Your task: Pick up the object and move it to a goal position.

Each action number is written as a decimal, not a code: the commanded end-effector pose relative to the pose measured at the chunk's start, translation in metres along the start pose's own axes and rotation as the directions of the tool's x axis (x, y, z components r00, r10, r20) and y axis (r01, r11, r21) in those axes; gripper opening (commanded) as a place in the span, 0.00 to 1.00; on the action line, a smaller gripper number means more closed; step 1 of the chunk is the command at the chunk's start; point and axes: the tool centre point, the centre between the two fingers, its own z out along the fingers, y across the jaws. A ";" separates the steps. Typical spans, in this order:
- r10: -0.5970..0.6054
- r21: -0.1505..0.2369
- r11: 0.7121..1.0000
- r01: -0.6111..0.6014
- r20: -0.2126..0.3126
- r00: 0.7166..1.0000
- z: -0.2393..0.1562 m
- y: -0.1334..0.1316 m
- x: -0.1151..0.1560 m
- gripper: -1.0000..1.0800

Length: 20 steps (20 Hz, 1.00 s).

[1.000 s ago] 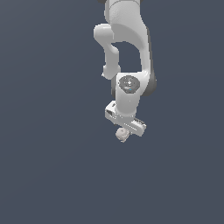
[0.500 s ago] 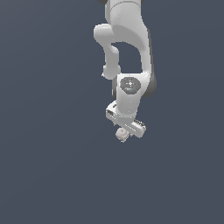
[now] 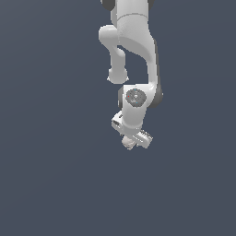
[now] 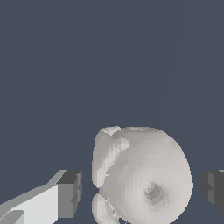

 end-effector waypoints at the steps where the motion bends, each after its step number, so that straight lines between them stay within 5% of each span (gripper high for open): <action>1: 0.001 0.000 1.000 -0.001 0.000 1.000 0.011 0.000 0.000 0.96; 6: 0.001 0.000 1.000 -0.001 0.000 1.000 0.018 -0.001 0.001 0.96; 7: 0.001 0.000 1.000 -0.001 0.000 1.000 0.018 -0.001 0.001 0.00; 20: 0.001 0.001 1.000 -0.001 0.000 1.000 0.016 0.000 0.000 0.00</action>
